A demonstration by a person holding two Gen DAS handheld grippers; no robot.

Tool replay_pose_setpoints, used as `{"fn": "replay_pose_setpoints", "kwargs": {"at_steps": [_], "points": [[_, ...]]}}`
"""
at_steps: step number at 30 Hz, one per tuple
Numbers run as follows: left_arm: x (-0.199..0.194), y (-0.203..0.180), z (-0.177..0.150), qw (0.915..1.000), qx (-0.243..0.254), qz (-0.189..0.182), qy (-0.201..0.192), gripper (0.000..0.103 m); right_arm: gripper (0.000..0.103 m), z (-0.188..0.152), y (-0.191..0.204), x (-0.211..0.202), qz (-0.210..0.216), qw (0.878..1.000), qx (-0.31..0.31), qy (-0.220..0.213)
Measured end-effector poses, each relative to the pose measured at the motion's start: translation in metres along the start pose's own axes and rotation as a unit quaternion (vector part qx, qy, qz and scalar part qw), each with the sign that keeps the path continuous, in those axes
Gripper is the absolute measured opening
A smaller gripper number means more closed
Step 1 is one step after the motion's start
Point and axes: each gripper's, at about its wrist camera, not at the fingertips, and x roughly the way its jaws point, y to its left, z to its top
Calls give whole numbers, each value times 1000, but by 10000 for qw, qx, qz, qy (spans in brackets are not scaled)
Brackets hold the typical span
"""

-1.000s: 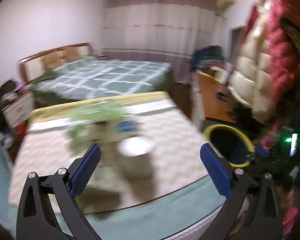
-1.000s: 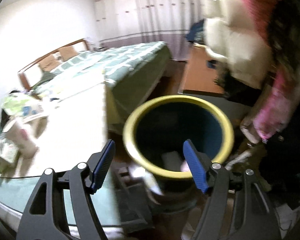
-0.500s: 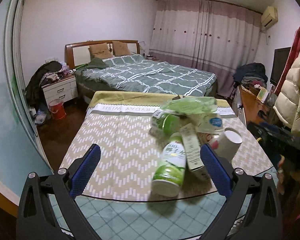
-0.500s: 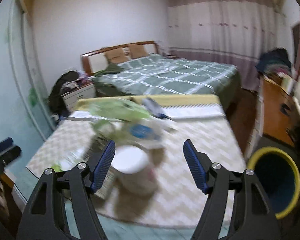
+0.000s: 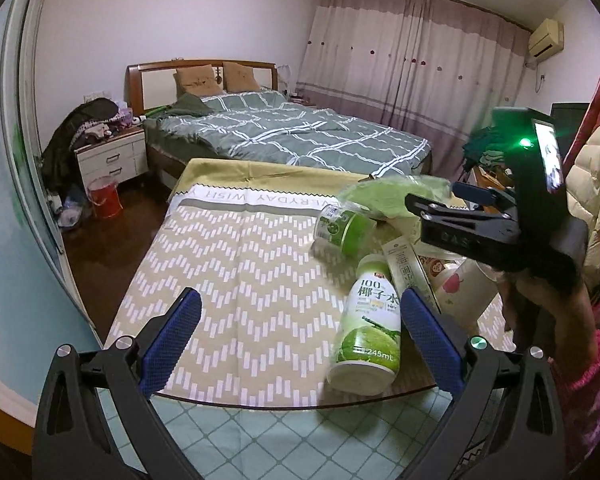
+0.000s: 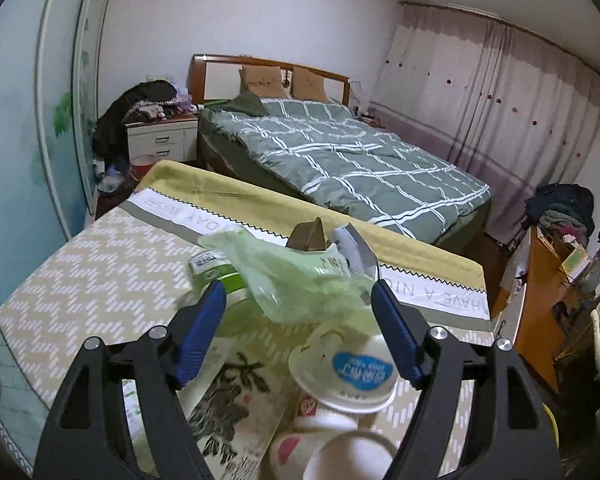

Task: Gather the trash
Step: 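Grasp the green plastic bag with the right gripper and lift it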

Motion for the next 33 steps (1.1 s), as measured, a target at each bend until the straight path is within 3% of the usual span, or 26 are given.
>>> {"fn": "replay_pose_setpoints", "kwargs": {"at_steps": [1,3,4,6,9,13,14,15,16,17,19,21,26,33], "points": [[0,1,-1,10000,-1,-1,5,98,64,1,0,4,13,10000,18,26],[2,3,0,10000,-9,-21,15,98,36,4,-3,8,117,9998,79,146],[2,4,0,10000,-18,-27,19,98,31,2,-6,8,168,9997,102,165],[3,5,0,10000,-31,-26,28,98,8,0,-7,9,217,9995,122,188],[4,4,-1,10000,-35,-17,40,98,0,-2,-11,7,314,9992,183,134],[5,3,-2,10000,-59,-41,43,98,3,-4,-11,0,320,9994,-23,94],[6,3,-3,10000,-60,-40,48,98,15,-3,-11,-2,338,9994,-35,71],[7,3,-3,10000,-70,-44,53,98,38,-2,-12,-7,452,9990,-11,16],[7,3,-3,9999,-82,-59,57,98,47,-2,-12,-11,528,9986,1,-34],[8,3,-3,9999,-95,-81,61,98,52,-1,-9,-16,616,9980,-23,-104],[8,5,-3,9999,-126,-77,44,98,53,1,2,-21,777,9968,-145,-126],[7,7,-3,9998,-163,-60,18,98,64,4,21,-19,940,9949,-353,-90],[-2,15,-3,9998,-159,54,-79,98,67,9,66,13,738,9903,-1121,363],[-9,31,-3,9994,-295,156,-136,98,63,10,77,44,498,9871,-1285,810]]}}
